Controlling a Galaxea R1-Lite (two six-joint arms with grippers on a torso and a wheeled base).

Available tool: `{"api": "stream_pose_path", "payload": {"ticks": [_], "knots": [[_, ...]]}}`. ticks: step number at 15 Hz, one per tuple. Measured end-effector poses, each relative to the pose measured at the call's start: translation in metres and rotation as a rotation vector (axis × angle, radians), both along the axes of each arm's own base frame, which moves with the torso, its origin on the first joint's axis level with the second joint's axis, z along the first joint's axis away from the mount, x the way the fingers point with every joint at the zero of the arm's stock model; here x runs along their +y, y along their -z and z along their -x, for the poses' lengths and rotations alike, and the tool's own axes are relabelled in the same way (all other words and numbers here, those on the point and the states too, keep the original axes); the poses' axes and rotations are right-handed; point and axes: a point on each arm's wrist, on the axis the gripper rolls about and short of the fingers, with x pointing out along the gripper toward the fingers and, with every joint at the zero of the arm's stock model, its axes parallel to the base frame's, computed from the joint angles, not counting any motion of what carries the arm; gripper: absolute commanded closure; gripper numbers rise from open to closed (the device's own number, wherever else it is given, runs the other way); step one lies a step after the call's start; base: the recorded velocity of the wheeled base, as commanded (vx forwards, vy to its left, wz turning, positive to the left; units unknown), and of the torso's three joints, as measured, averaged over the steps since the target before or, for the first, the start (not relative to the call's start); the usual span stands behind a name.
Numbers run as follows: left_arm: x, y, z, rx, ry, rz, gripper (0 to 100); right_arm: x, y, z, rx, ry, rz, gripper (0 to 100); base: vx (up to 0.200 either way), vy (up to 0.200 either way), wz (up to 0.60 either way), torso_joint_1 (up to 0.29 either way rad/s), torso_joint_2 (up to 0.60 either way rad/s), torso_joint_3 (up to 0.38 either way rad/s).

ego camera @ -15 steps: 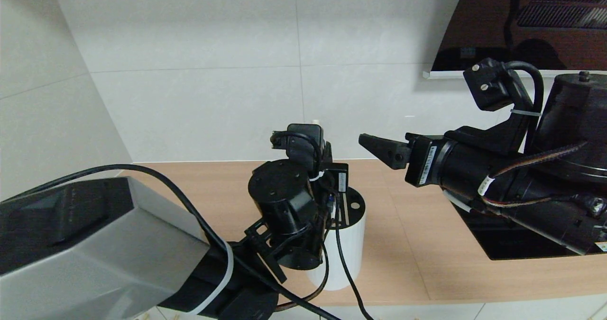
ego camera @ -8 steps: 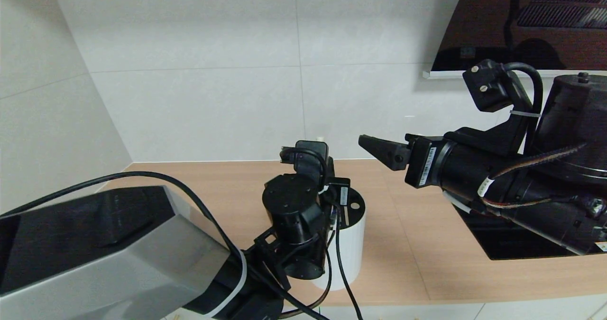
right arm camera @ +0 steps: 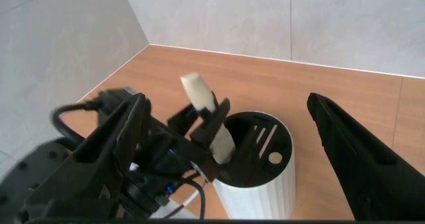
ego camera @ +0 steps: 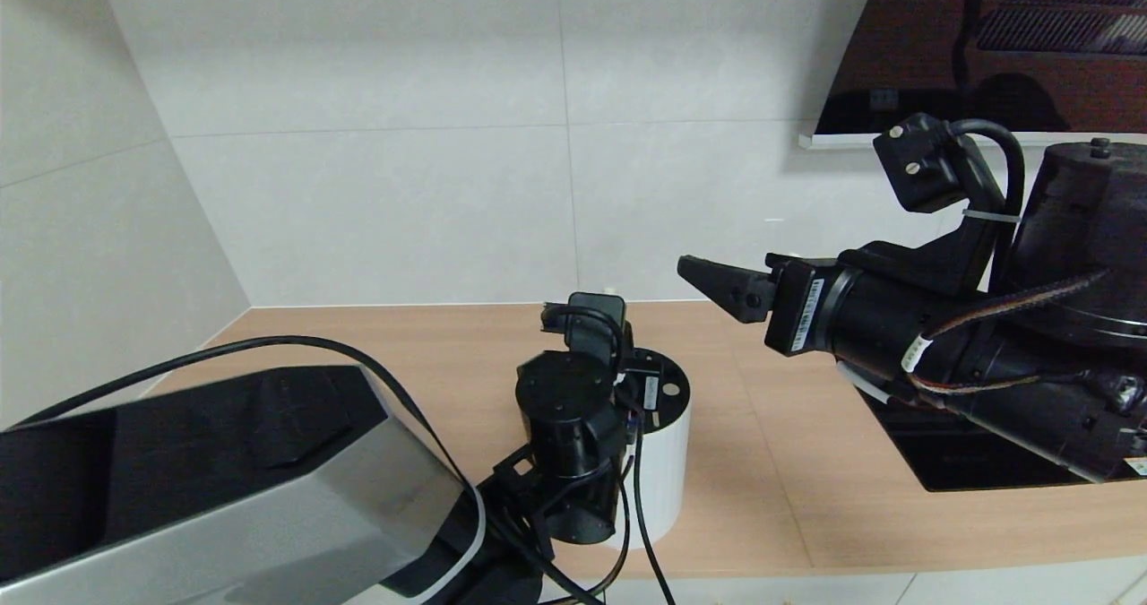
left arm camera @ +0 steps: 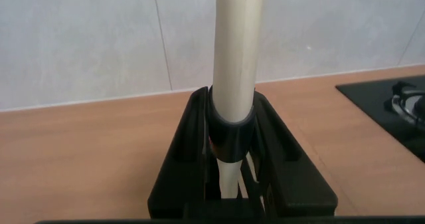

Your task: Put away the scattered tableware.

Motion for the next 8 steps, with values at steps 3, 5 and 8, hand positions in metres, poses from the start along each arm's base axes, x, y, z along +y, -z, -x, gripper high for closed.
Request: {"api": "stream_pose_path", "payload": {"ticks": [3,5,8], "knots": [[-0.001,0.008,-0.001,0.016,0.000,-0.016,100,0.000,0.000,0.000,0.000,0.000,0.000,0,0.000,0.000,0.00,0.000,0.00,0.000],[-0.001,0.013,-0.002,0.022,-0.002,-0.024,100,0.000,0.000,0.000,0.000,0.000,0.000,0,0.000,0.000,0.00,0.000,0.00,0.000],[-0.001,0.020,-0.004,0.037,-0.004,-0.039,100,0.000,0.000,0.000,0.000,0.001,0.000,0,0.000,0.000,0.00,0.000,0.00,0.000]]}}
